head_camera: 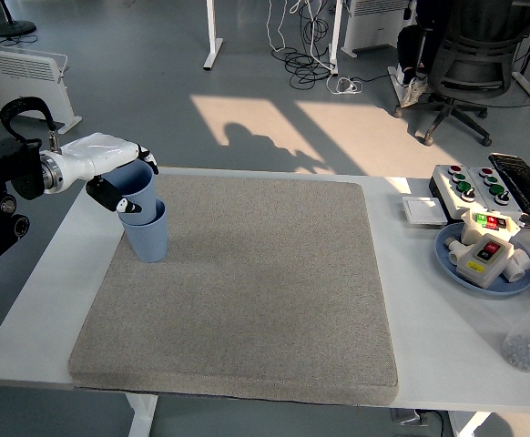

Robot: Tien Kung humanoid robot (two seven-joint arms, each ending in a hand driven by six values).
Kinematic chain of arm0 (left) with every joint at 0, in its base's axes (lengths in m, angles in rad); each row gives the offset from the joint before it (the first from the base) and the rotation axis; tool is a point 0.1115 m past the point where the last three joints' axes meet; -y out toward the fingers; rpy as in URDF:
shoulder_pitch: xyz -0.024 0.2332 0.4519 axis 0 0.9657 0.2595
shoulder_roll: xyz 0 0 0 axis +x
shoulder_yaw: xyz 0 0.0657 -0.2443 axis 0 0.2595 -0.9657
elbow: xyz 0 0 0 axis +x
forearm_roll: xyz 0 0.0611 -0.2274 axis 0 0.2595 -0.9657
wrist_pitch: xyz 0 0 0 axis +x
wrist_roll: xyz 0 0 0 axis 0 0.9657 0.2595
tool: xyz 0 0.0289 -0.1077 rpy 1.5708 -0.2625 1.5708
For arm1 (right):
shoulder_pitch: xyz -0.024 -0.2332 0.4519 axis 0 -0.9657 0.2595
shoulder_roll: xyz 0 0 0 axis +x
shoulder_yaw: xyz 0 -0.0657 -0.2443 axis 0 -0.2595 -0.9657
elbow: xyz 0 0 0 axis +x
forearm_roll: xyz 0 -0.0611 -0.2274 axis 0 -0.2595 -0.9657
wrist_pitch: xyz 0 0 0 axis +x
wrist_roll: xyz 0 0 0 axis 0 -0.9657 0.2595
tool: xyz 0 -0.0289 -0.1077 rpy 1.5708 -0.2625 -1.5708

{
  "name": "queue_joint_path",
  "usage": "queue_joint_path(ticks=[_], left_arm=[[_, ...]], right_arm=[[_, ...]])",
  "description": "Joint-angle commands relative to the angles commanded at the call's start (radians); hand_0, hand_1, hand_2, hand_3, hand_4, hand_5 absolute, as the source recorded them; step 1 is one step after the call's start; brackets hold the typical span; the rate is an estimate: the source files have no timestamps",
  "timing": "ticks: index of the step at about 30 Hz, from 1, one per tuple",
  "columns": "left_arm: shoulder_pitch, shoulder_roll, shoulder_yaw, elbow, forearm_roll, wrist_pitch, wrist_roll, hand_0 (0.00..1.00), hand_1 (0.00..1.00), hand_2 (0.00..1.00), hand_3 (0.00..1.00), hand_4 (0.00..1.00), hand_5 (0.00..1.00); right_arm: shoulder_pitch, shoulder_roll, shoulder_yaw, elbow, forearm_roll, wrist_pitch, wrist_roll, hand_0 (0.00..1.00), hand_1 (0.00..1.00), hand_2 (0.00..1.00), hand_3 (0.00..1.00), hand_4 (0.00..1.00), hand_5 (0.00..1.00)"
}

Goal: Push cup pick cup insert cup

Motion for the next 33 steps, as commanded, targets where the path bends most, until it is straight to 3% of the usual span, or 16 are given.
queue_joint_path(ticks=[1, 6, 7, 12, 13, 24, 30, 31, 33], left_arm=[[0.001, -0.001, 0.000, 0.003, -0.001, 0.005, -0.002, 0.546, 0.722, 0.951, 0.944, 0.888, 0.195], [0.003, -0.004, 0.002, 0.015, -0.010, 0.034, -0.008, 0.546, 0.722, 0.951, 0.944, 0.888, 0.195], [0.003, -0.006, 0.002, 0.021, -0.010, 0.042, -0.010, 0.737, 0.842, 0.998, 0.996, 0.931, 0.263], [0.007, -0.013, 0.005, 0.036, -0.014, 0.059, -0.015, 0.737, 0.842, 0.998, 0.996, 0.931, 0.263], [0.008, -0.014, 0.005, 0.037, -0.014, 0.061, -0.015, 0.818, 0.901, 0.998, 0.998, 0.962, 0.307], [0.022, -0.012, -0.009, 0.041, -0.032, 0.076, -0.022, 0.851, 0.925, 0.998, 0.998, 0.977, 0.337], [0.065, -0.001, -0.086, 0.003, -0.059, 0.105, -0.007, 0.856, 0.926, 0.998, 0.998, 0.988, 0.365], [0.077, 0.001, -0.112, -0.009, -0.071, 0.114, 0.000, 0.842, 0.905, 0.998, 0.998, 0.868, 0.570], [0.127, 0.013, -0.186, -0.059, -0.135, 0.137, 0.027, 0.842, 0.905, 0.998, 0.998, 0.868, 0.570]], right_arm=[[0.000, 0.000, 0.000, 0.000, 0.000, 0.000, 0.000, 0.709, 0.640, 0.645, 0.585, 0.123, 0.407], [0.002, 0.000, -0.002, 0.000, 0.002, 0.000, 0.001, 0.709, 0.640, 0.645, 0.585, 0.123, 0.407], [0.002, 0.000, -0.002, 0.000, 0.003, -0.001, 0.002, 0.709, 0.641, 0.644, 0.585, 0.123, 0.406], [0.000, 0.000, -0.002, 0.001, 0.000, -0.001, 0.001, 0.709, 0.641, 0.644, 0.585, 0.123, 0.406], [-0.001, 0.001, -0.002, 0.001, 0.000, -0.001, 0.001, 0.709, 0.642, 0.646, 0.584, 0.123, 0.406], [-0.006, 0.002, -0.001, 0.003, -0.005, -0.001, -0.001, 0.709, 0.642, 0.647, 0.584, 0.123, 0.406], [-0.012, 0.005, 0.001, 0.003, -0.007, 0.000, -0.003, 0.709, 0.642, 0.647, 0.584, 0.122, 0.406], [-0.013, 0.005, 0.002, 0.003, -0.008, 0.000, -0.003, 0.709, 0.642, 0.647, 0.584, 0.122, 0.405], [-0.015, 0.006, 0.004, 0.003, -0.010, 0.001, -0.004, 0.709, 0.642, 0.647, 0.584, 0.122, 0.405]])
